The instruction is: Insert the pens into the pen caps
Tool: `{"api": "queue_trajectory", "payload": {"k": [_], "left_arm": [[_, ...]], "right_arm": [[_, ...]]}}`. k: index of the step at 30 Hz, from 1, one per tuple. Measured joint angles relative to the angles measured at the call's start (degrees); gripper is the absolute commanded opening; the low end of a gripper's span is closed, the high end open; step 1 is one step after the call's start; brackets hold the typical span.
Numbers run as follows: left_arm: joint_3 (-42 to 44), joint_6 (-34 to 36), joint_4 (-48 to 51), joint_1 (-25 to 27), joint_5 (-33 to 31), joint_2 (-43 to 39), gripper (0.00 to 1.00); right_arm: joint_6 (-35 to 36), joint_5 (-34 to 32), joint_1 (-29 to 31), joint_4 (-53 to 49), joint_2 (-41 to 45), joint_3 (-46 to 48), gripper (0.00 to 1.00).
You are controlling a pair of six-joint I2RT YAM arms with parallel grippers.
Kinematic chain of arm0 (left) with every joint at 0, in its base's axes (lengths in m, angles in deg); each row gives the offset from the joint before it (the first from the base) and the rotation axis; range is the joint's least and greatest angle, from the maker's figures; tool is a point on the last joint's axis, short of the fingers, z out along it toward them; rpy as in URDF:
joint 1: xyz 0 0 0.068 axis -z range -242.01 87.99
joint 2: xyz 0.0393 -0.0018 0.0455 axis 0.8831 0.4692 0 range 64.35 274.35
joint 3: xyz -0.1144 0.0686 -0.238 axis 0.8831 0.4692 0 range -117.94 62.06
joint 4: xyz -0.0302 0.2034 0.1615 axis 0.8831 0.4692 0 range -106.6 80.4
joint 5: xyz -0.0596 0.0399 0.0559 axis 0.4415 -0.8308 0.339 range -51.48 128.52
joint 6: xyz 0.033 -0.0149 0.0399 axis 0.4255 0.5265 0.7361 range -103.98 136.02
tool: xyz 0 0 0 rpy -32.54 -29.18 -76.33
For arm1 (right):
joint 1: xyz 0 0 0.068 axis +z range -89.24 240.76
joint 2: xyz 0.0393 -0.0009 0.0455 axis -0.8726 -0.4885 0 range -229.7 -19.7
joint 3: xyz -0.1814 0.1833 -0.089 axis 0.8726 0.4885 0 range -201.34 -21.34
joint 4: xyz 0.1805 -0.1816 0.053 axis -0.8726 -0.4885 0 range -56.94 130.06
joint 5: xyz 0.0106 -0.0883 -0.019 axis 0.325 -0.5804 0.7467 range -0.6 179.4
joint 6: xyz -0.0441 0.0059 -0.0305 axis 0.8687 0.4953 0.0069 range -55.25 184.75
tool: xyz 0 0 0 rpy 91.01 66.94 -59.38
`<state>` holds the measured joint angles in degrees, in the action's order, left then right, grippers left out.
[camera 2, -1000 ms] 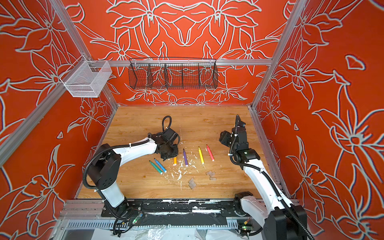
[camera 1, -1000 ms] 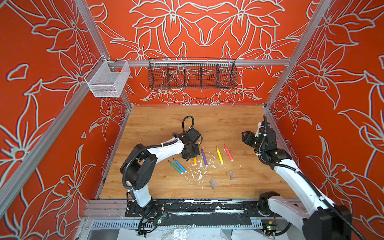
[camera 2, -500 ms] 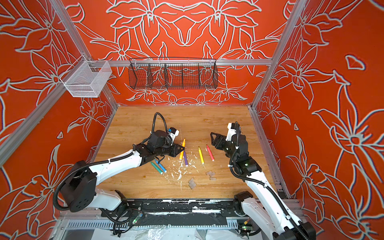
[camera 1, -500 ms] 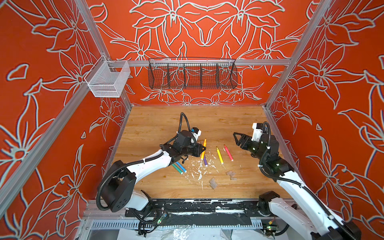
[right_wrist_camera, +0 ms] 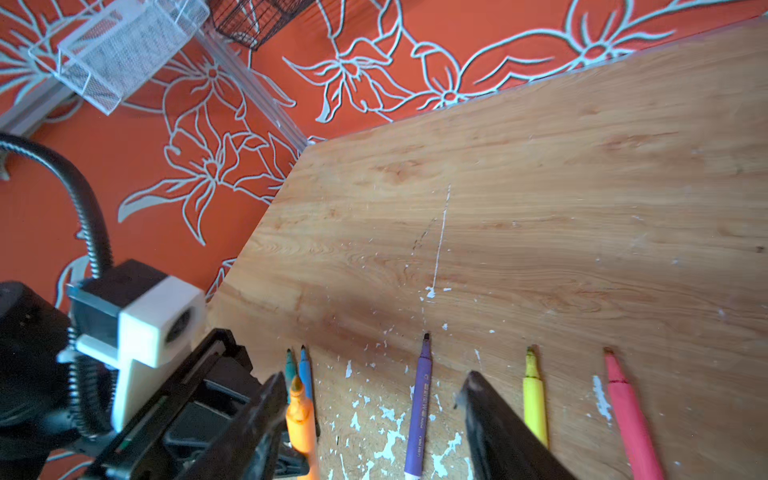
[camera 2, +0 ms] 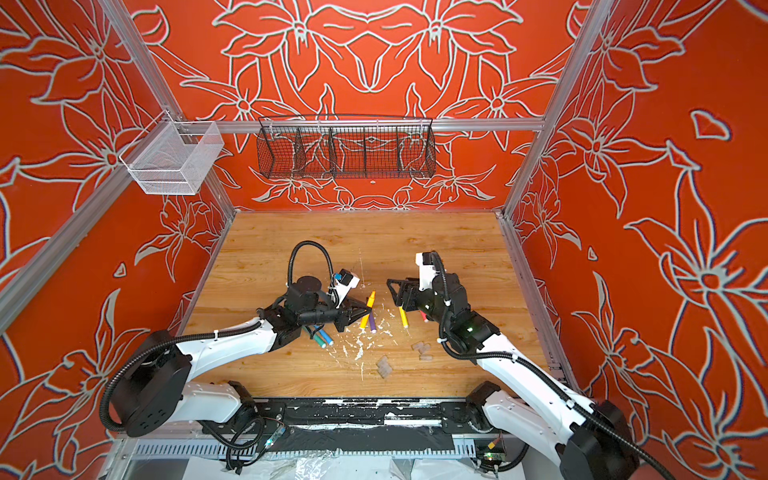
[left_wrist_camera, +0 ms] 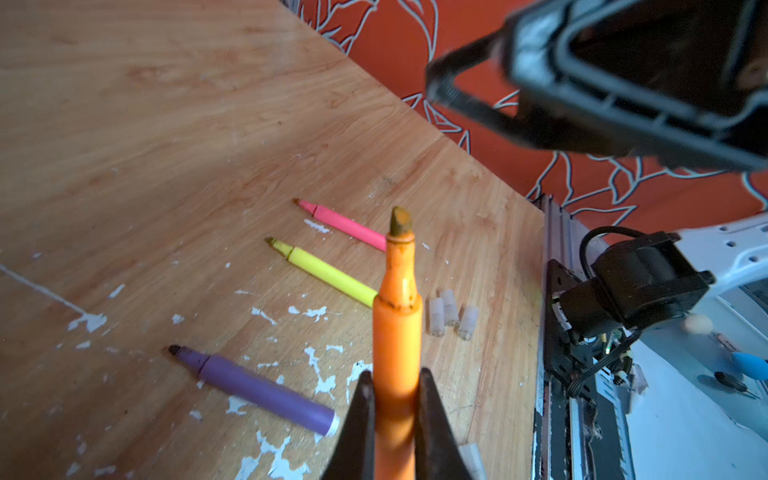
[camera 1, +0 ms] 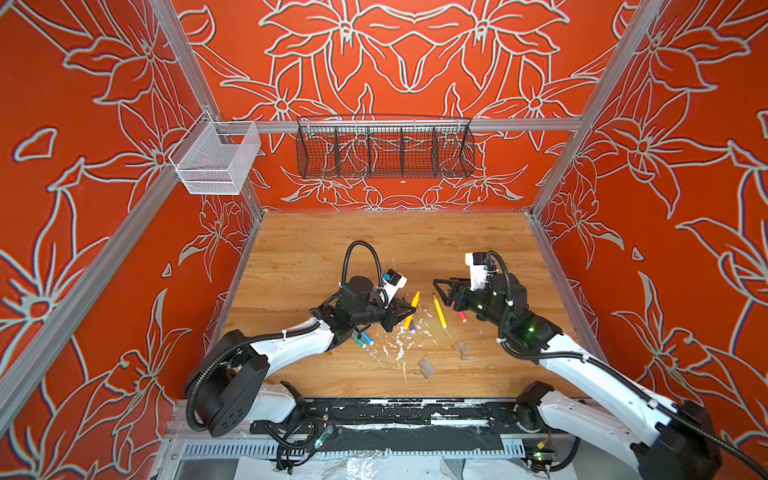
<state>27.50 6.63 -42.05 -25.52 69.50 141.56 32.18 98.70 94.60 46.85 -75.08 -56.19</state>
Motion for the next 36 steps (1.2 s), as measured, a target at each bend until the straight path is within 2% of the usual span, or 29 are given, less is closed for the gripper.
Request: {"api": "queue_trajectory", "payload": {"k": [5, 12, 26, 33, 36], "left_arm": [[0.7, 0.5, -3.4, 0.0, 1.0, -1.0, 0.0], [0.7, 0.6, -4.0, 0.0, 0.7, -0.8, 0.0], [0.7, 0.5, -5.9, 0.2, 1.3, -0.5, 0.0], [1.1, 0.6, -6.0, 0.2, 1.0, -1.1, 0.0], [1.6, 0.6, -6.0, 0.2, 0.9, -1.6, 0.0]], "right_arm": [[0.2, 0.1, 4.2, 3.3, -4.2, 0.0, 0.67], [0.2, -0.3, 7.6, 7.2, -4.5, 0.3, 0.69], [-0.7, -0.2, 9.3, 10.1, -6.9, 0.9, 0.68], [-1.2, -0.3, 10.6, 10.7, -8.9, 0.9, 0.63], [-1.5, -0.4, 11.3, 11.0, -9.1, 0.9, 0.57]]}}
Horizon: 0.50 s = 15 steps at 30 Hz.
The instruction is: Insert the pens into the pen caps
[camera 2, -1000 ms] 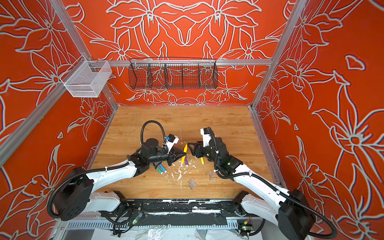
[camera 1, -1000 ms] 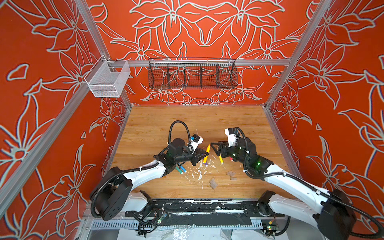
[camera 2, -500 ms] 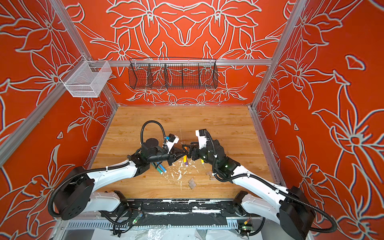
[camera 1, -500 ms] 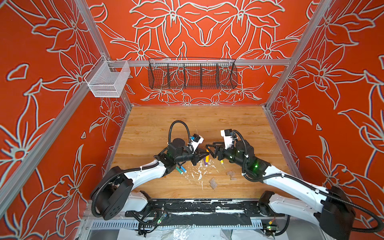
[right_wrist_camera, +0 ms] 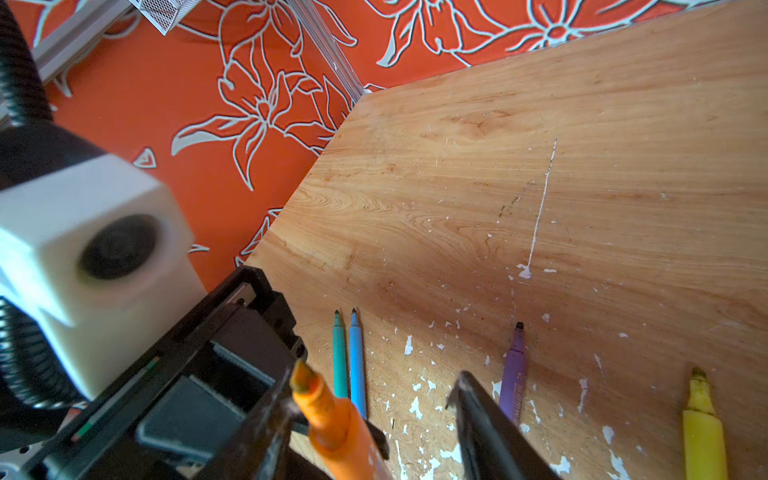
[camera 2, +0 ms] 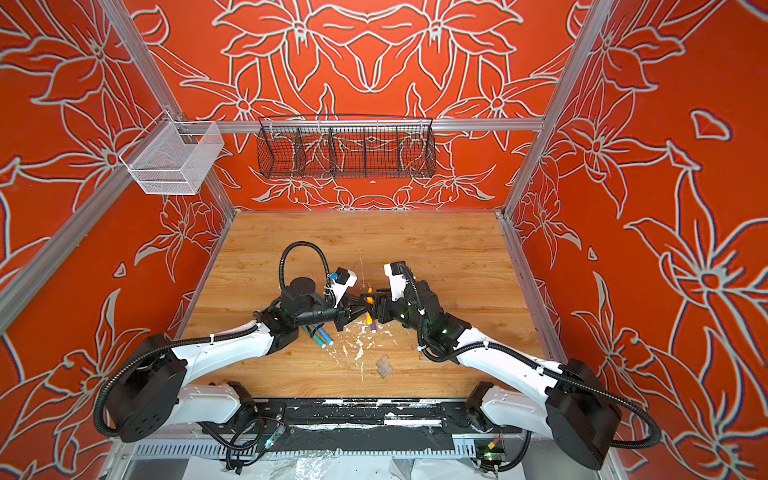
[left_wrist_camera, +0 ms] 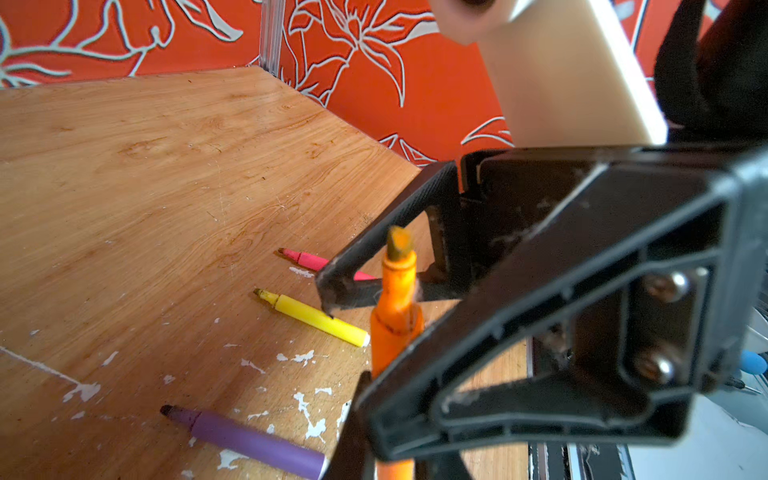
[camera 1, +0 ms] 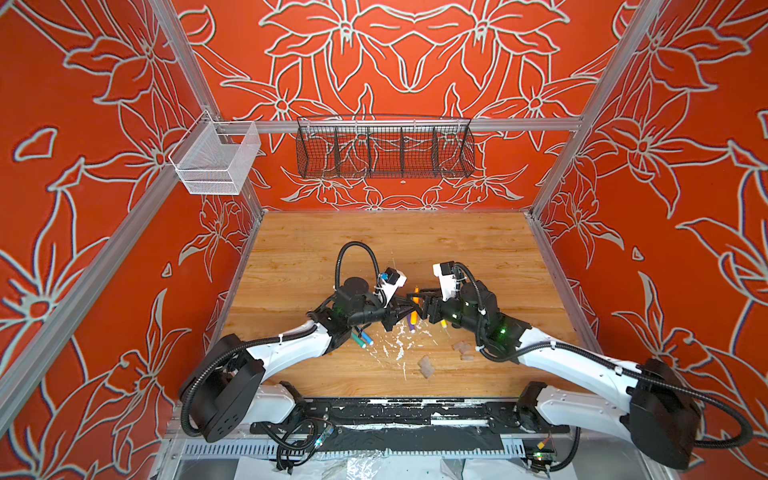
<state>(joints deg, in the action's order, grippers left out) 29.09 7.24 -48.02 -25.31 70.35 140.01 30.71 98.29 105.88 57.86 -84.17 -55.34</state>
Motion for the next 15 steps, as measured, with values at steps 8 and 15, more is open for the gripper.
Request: {"api": "queue_trajectory", "payload": {"k": [8, 15], "left_arm": [[0.2, 0.0, 0.0, 0.0, -0.2, -0.4, 0.0], [0.2, 0.0, 0.0, 0.0, -0.2, -0.5, 0.0]], "right_arm": [[-1.0, -0.8, 1.2, 1.0, 0.0, 0.0, 0.42], [-1.4, -1.2, 2.0, 1.6, 0.0, 0.0, 0.29]]}}
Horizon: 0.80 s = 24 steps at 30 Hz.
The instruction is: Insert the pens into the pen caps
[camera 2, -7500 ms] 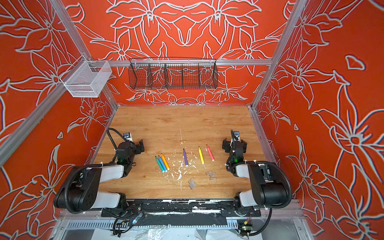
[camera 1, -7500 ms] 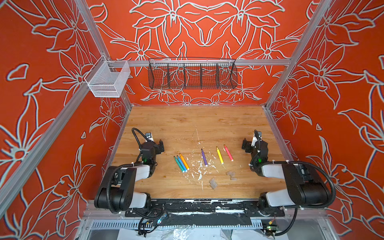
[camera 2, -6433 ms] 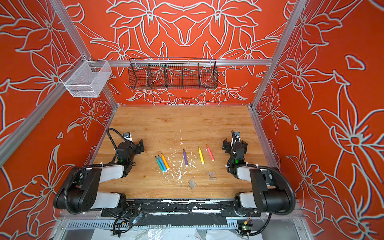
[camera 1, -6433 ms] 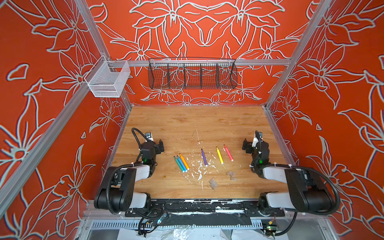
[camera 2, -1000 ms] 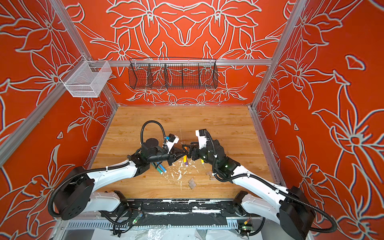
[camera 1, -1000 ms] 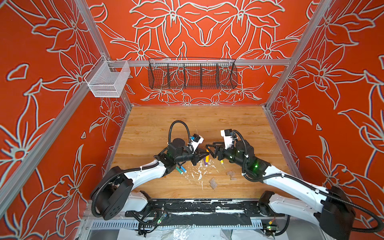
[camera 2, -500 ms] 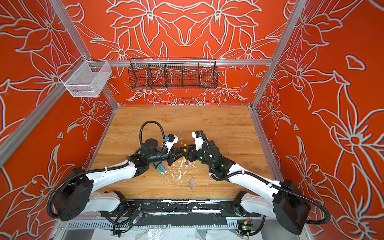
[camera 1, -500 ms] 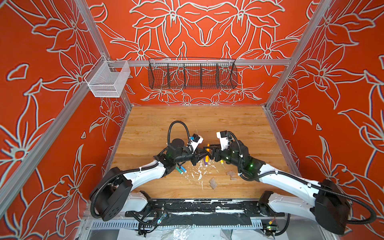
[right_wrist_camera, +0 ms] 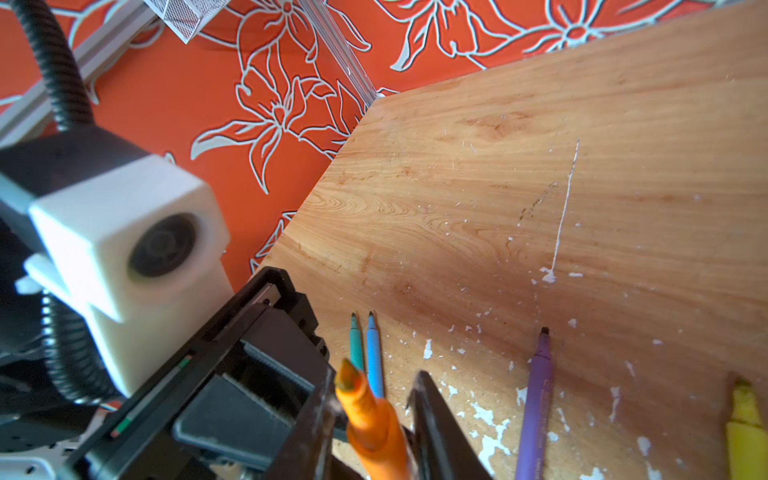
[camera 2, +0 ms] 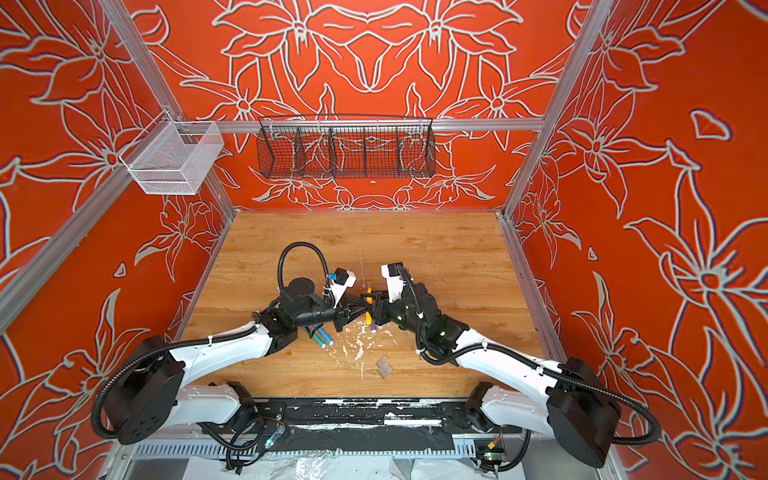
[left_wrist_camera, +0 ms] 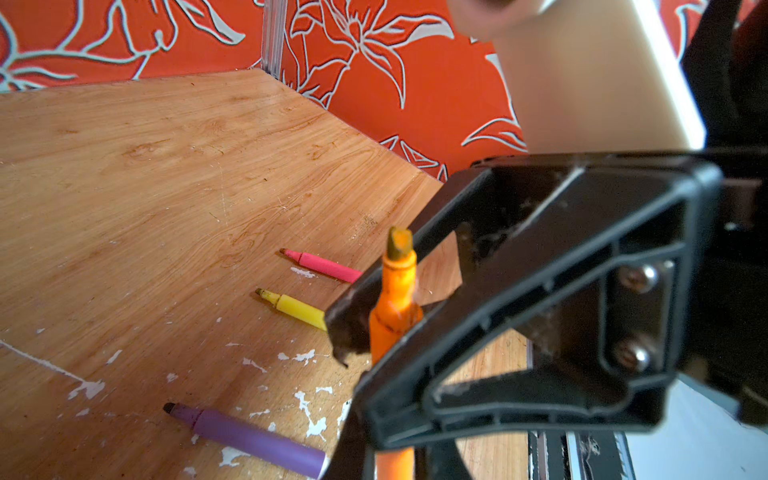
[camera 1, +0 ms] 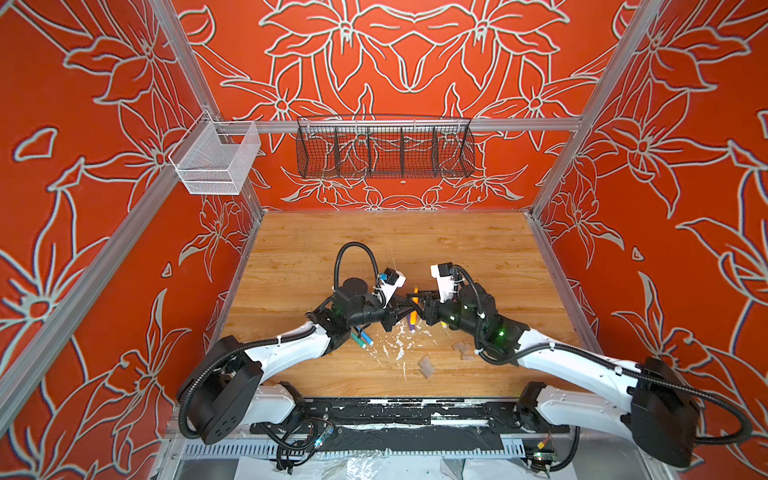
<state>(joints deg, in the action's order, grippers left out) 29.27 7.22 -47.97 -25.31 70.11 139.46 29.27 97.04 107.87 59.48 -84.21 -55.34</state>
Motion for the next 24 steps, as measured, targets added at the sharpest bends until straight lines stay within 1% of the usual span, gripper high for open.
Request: {"api": "queue_trajectory", "payload": {"k": [7, 11, 19, 24], "left_arm": [[0.0, 0.0, 0.0, 0.0, 0.0, -0.3, 0.0], [0.0, 0.0, 0.0, 0.0, -0.1, -0.3, 0.0], [0.0, 0.0, 0.0, 0.0, -0.2, -0.3, 0.0], [0.0, 0.0, 0.0, 0.0, -0.2, -0.3, 0.0]], "right_arm": [[-0.1, -1.2, 0.2, 0.0, 0.0, 0.0, 0.23], [-0.1, -1.5, 0.3, 0.0, 0.0, 0.0, 0.23], [-0.3, -2.7, 0.6, -0.2, 0.0, 0.0, 0.34], [-0.5, -3.0, 0.6, -0.3, 0.0, 0.0, 0.35]]}}
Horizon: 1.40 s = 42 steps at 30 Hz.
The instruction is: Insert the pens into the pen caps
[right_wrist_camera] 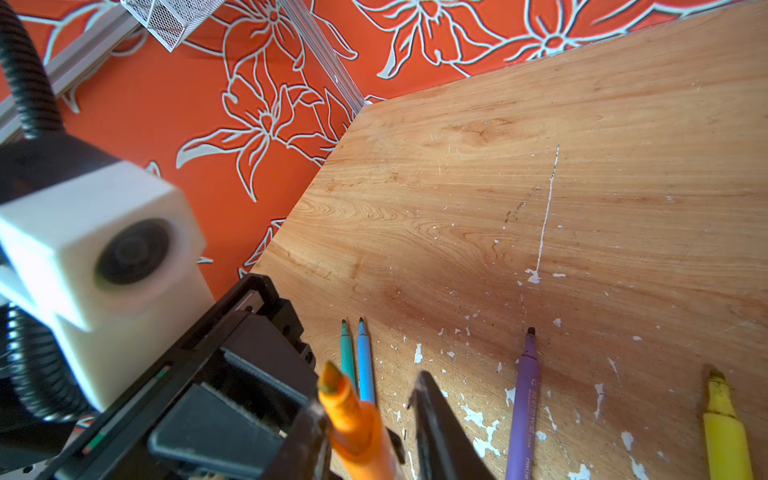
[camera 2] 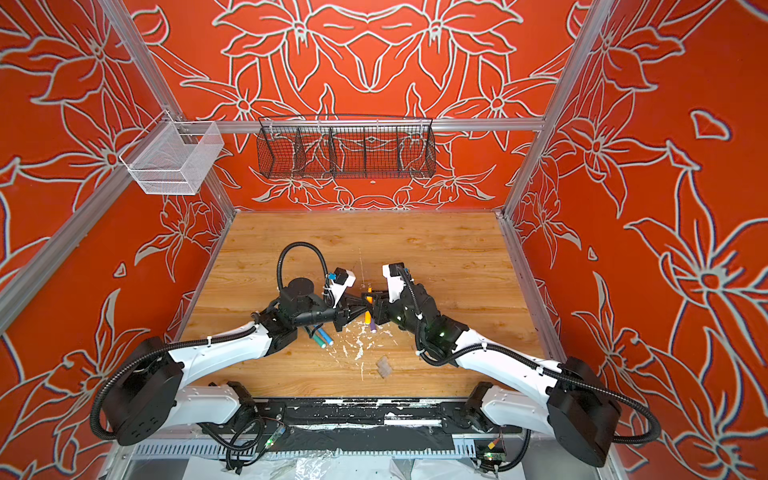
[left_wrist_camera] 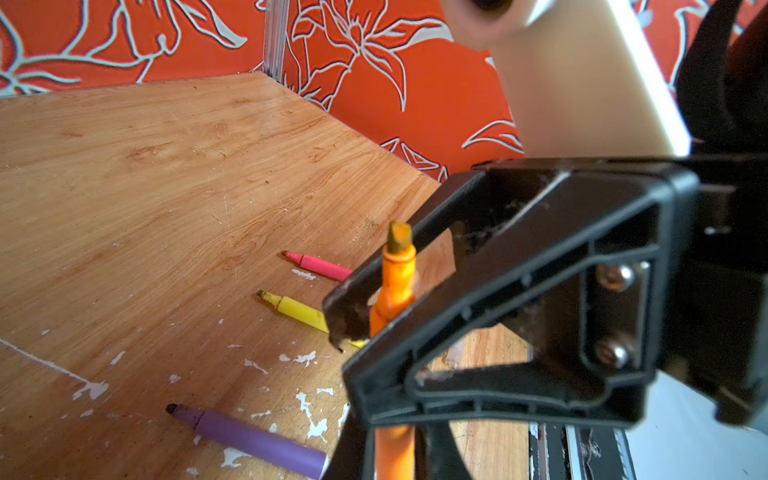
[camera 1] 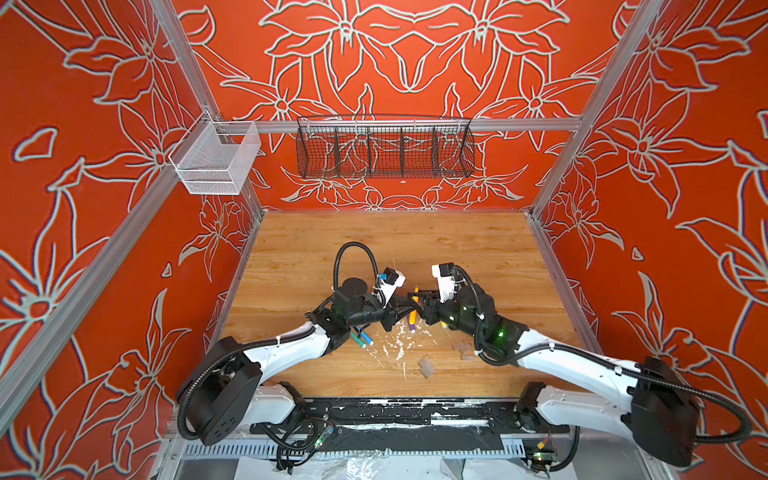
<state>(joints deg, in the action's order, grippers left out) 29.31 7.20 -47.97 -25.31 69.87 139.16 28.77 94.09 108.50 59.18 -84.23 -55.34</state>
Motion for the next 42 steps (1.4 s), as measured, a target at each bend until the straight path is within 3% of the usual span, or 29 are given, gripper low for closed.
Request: {"api": "queue_trajectory", "payload": {"k": [4, 10, 17, 24, 29, 31, 34, 35, 41, 42], "left_arm": [[0.0, 0.0, 0.0, 0.0, 0.0, 0.0, 0.0], [0.7, -0.2, -0.4, 0.0, -0.1, -0.1, 0.0], [0.7, -0.7, -0.8, 0.0, -0.3, -0.1, 0.28], [0.7, -1.1, -1.5, 0.0, -0.5, 0.5, 0.32], [0.7, -1.3, -2.2, 0.1, 0.2, 1.8, 0.31], [0.7, -1.4, -2.6, 0.1, 0.7, 2.1, 0.24], [0.7, -1.5, -3.5, 0.5, 2.1, 2.1, 0.06], [0.7, -1.5, -3.7, 0.6, 2.1, 2.1, 0.0], [0.6, -2.0, -3.9, 0.5, 1.4, 2.3, 0.0], [0.5, -2.4, -3.7, 0.3, 0.5, 2.3, 0.0]], "right_arm": [[-0.1, -0.2, 0.1, 0.0, 0.0, 0.0, 0.3], [0.0, -0.9, 0.4, -0.5, -0.3, 0.0, 0.11], [-0.7, -0.8, 0.5, -0.2, -0.3, 0.1, 0.04], [-2.2, 0.3, 1.0, 3.4, 0.4, 1.6, 0.02], [-3.3, 0.5, 1.4, 5.0, 1.2, 3.3, 0.0], [-3.5, 0.5, 1.6, 5.2, 1.4, 3.4, 0.0], [-3.7, 0.0, 1.8, 5.6, 2.0, 3.8, 0.0], [-3.7, 0.0, 1.8, 5.6, 2.2, 3.9, 0.02], [-3.7, -0.4, 2.0, 5.4, 3.0, 4.0, 0.41], [-3.6, -0.7, 2.1, 5.2, 3.5, 4.0, 0.44]]}}
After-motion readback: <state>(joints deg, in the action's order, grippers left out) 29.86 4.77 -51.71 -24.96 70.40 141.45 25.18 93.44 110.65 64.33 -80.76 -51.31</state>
